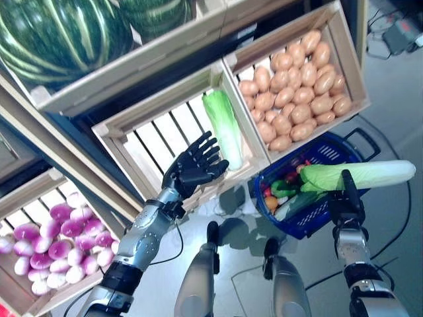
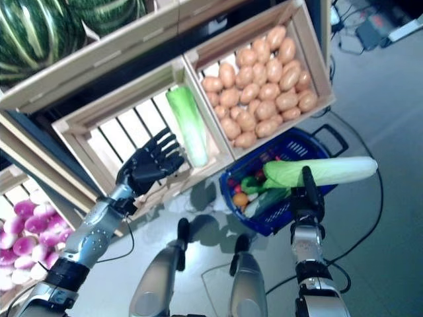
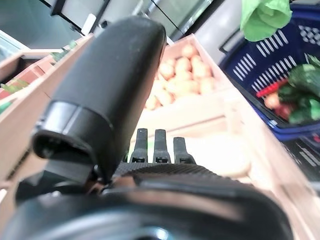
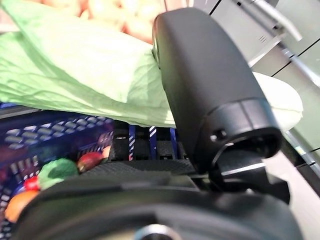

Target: Put vegetables into the basket

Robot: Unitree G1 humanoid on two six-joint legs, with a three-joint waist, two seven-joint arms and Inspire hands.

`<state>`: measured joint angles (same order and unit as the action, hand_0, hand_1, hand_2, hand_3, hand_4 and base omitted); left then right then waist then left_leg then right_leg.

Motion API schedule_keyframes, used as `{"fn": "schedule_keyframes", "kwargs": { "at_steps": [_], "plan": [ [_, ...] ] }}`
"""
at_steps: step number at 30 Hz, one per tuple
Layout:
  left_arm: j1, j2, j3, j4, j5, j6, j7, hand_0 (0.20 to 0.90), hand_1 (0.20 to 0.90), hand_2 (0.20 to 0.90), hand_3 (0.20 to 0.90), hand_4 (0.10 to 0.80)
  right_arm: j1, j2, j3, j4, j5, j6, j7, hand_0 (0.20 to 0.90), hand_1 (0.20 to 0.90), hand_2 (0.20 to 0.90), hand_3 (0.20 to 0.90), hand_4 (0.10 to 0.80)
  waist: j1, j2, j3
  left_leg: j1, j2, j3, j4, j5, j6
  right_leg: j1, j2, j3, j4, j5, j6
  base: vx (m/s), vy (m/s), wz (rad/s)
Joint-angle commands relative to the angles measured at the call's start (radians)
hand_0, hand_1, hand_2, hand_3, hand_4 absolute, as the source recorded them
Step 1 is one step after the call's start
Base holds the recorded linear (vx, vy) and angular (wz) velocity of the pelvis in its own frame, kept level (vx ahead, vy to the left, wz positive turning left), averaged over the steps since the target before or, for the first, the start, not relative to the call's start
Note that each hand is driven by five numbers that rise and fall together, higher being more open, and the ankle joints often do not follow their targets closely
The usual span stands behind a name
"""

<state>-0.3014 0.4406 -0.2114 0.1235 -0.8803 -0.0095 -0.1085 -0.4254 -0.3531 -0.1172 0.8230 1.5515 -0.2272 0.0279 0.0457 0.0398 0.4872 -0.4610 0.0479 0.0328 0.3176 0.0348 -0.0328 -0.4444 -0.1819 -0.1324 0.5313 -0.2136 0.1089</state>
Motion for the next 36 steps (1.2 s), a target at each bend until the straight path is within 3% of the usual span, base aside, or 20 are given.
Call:
{"fn": "schedule_keyframes", "kwargs": {
  "at_steps": [1,5,11,18,20,24,25,26,27,28,36],
  "plan": [
    [-0.065,-0.017,0.004,-0.074,-0.048,-0.154,-0.004,0.9,0.9,0.9,0.9,0.8,-0.045,-0.074,-0.025,-0.04,0.028,-0.05,0.147,0.3,0.3,0.3,0.3,0.4,0.004,-0.001,-0.03,-0.061,0.002,-0.041,0.174,-0.138,-0.018,-0.01,0.002,0.015,-0.028,0.098,-0.053,-0.069,0.033,-0.01],
    [-0.107,-0.013,-0.002,-0.091,-0.032,-0.173,0.0,0.9,0.9,0.9,0.9,0.8,-0.095,-0.103,-0.008,0.024,-0.02,0.006,0.155,0.3,0.3,0.3,0.3,0.4,0.008,0.008,-0.003,-0.119,-0.012,-0.04,0.231,-0.152,-0.019,-0.068,-0.01,0.017,0.034,0.088,-0.052,-0.067,0.027,0.0],
    [-0.178,0.028,-0.015,-0.132,0.031,-0.197,0.007,0.9,0.9,0.9,0.9,0.8,-0.196,-0.164,0.022,0.098,-0.082,0.055,0.146,0.3,0.3,0.3,0.3,0.4,0.02,0.025,0.027,-0.241,-0.03,-0.025,0.373,-0.208,0.002,-0.225,-0.032,0.03,0.234,0.031,-0.059,-0.083,0.013,0.07],
    [-0.23,0.059,-0.037,-0.134,0.084,-0.162,-0.001,0.9,0.9,0.9,0.9,0.8,-0.288,-0.205,0.091,0.112,-0.23,0.095,0.037,0.3,0.3,0.3,0.3,0.4,0.022,0.043,0.033,-0.388,-0.025,-0.019,0.527,-0.248,0.014,-0.389,-0.041,0.052,0.398,-0.005,-0.072,-0.045,0.002,0.03],
    [-0.232,0.07,-0.036,-0.135,0.057,-0.162,0.004,0.9,0.9,0.9,0.9,0.8,-0.302,-0.212,0.098,0.119,-0.266,0.089,0.013,0.3,0.3,0.3,0.3,0.4,0.028,0.05,0.033,-0.401,-0.032,-0.024,0.554,-0.276,0.012,-0.409,-0.04,0.06,0.435,-0.03,-0.063,0.046,0.015,0.02],
    [-0.237,0.077,-0.034,-0.149,0.042,-0.161,0.008,0.9,0.9,0.9,0.9,0.8,-0.34,-0.225,0.133,0.126,-0.464,0.062,-0.093,0.3,0.3,0.3,0.3,0.4,0.032,0.06,0.033,-0.459,-0.034,-0.025,0.607,-0.288,0.016,-0.469,-0.041,0.074,0.485,-0.038,-0.064,-0.014,0.008,0.01],
    [-0.245,0.084,-0.039,-0.153,0.04,-0.159,0.008,0.9,0.9,0.9,0.9,0.8,-0.361,-0.24,0.157,0.13,-0.523,0.059,-0.138,0.526,0.526,0.526,0.526,0.551,0.034,0.063,0.033,-0.473,-0.034,-0.024,0.615,-0.288,0.018,-0.484,-0.041,0.076,0.497,-0.039,-0.066,-0.042,-0.005,0.04],
    [-0.254,0.086,-0.042,-0.156,0.037,-0.155,0.01,0.9,0.9,0.9,0.9,0.8,-0.38,-0.251,0.176,0.129,-0.565,0.056,-0.181,0.535,0.535,0.535,0.535,0.557,0.035,0.064,0.033,-0.485,-0.035,-0.025,0.623,-0.287,0.02,-0.497,-0.04,0.078,0.506,-0.039,-0.068,-0.027,-0.008,0.06],
    [-0.259,0.082,-0.045,-0.162,0.037,-0.145,0.013,0.9,0.9,0.9,0.9,0.8,-0.392,-0.257,0.194,0.124,-0.604,0.052,-0.216,0.625,0.625,0.625,0.625,0.616,0.037,0.064,0.033,-0.491,-0.039,-0.025,0.625,-0.287,0.023,-0.505,-0.04,0.077,0.514,-0.041,-0.069,-0.007,-0.011,0.05],
    [-0.26,0.083,-0.047,-0.161,0.035,-0.144,0.013,0.9,0.9,0.9,0.9,0.8,-0.4,-0.261,0.205,0.122,-0.615,0.055,-0.237,0.9,0.9,0.9,0.9,0.8,0.038,0.065,0.033,-0.495,-0.04,-0.026,0.628,-0.286,0.025,-0.51,-0.039,0.077,0.519,-0.04,-0.069,0.007,-0.006,0.05],
    [-0.261,0.094,-0.067,-0.158,0.035,-0.162,0.025,0.9,0.9,0.9,0.9,0.8,-0.434,-0.274,0.247,0.091,-0.84,0.041,-0.552,0.9,0.9,0.9,0.9,0.8,0.041,0.068,0.033,-0.508,-0.051,-0.027,0.641,-0.278,0.027,-0.525,-0.022,0.075,0.536,-0.031,-0.066,0.006,-0.007,0.0]
  ]
}}
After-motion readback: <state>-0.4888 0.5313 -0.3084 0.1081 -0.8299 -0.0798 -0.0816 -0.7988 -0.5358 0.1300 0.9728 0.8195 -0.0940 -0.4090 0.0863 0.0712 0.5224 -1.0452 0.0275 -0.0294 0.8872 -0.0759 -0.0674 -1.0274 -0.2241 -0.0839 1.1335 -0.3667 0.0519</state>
